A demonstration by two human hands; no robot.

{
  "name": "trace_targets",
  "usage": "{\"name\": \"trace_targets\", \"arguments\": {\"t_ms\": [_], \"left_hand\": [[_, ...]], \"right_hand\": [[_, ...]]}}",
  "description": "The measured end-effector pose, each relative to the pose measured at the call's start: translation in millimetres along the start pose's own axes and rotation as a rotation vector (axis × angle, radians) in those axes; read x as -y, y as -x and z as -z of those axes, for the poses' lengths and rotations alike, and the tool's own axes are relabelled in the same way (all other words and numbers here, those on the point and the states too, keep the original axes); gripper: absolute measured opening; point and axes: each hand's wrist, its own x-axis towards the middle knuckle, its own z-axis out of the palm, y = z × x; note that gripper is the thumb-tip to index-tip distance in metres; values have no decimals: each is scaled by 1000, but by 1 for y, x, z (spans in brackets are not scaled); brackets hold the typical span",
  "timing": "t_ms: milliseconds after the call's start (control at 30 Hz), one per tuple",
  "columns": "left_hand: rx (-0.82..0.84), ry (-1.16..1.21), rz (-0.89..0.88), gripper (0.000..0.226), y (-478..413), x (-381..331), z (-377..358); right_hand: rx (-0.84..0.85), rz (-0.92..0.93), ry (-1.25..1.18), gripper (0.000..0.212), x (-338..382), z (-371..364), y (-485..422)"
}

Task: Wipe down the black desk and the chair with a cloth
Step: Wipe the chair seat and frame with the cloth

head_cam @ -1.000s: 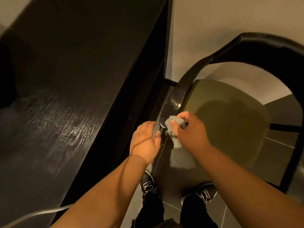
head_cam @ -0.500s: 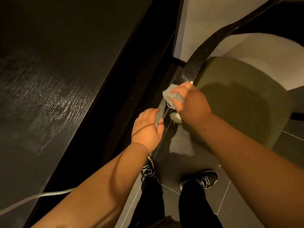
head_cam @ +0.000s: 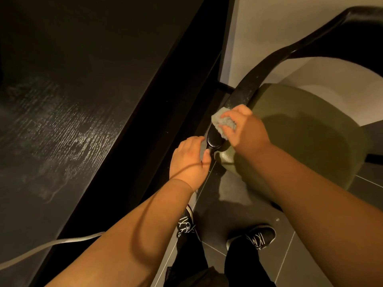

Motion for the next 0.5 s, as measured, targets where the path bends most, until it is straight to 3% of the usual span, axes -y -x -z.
{"name": "trace_targets", "arguments": {"t_ms": [267,400,500], "left_hand": [[22,-6,2,42,-14,-7,0],[13,1,74,31,-26,-13,-6],[-4,15,112,27,-33,-20,-11]], "right_hand": [[113,235,23,22,-1,-10,21],[8,6,-54,31,-16,3,-13],[27,-37,-90,31,-11,0,-11]]}}
